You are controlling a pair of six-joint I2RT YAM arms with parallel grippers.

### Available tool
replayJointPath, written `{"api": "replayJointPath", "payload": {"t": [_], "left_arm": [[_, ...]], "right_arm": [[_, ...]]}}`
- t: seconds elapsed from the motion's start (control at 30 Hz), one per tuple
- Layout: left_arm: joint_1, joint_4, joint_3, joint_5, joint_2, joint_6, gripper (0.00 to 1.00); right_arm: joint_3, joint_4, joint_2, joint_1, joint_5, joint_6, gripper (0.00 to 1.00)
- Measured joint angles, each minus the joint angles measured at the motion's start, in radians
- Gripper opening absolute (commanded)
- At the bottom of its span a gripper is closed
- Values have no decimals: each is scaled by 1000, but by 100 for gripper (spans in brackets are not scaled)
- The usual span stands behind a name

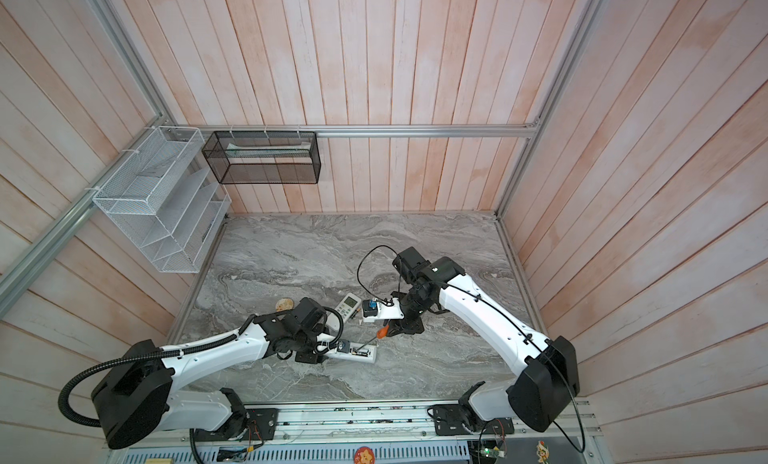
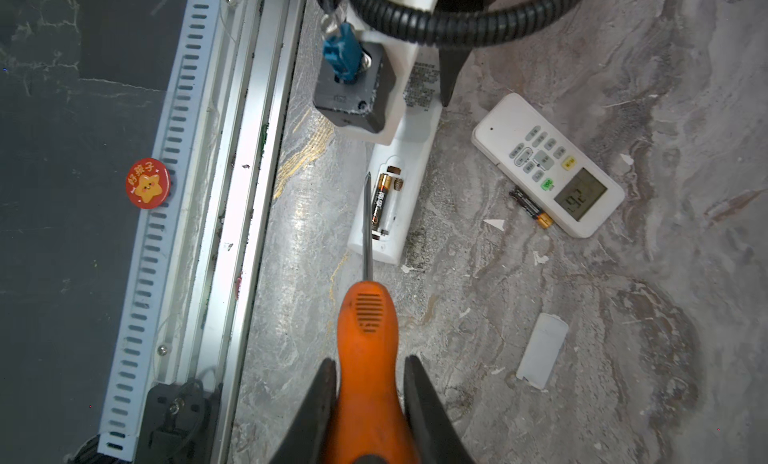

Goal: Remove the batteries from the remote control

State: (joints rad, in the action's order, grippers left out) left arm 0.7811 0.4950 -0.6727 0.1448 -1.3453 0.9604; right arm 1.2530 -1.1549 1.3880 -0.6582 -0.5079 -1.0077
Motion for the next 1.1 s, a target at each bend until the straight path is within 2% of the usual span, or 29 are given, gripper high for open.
{"api": "replayJointPath", "payload": {"t": [0.1,0.33,0.53,0.67,0.77,0.87,1.1], "left_arm": [[-9,18,0,0,0,-20,0],[-11,40,-2,0,-1,-127,0],[-6,34,-2,-27,-10,-220,0],[8,20,-5,-61,-10,-271,0],[18,12,-5,-75,-10,-292,0],[28,9,-5,-76,-9,-300,0],[43,5,-5,-83,-9,-317,0]], "right_arm": [[39,3,19,-7,31,167,0],[198,27,119,13,101,738,0],[203,7,107,36,7,1175,0],[60,-31,2,14,-76,1424,0],[-63,-59,-111,-18,-115,1585,0],[-132,-68,-183,-26,-126,1690,0],[-221,53,-209,-27,-124,1873,0]]}}
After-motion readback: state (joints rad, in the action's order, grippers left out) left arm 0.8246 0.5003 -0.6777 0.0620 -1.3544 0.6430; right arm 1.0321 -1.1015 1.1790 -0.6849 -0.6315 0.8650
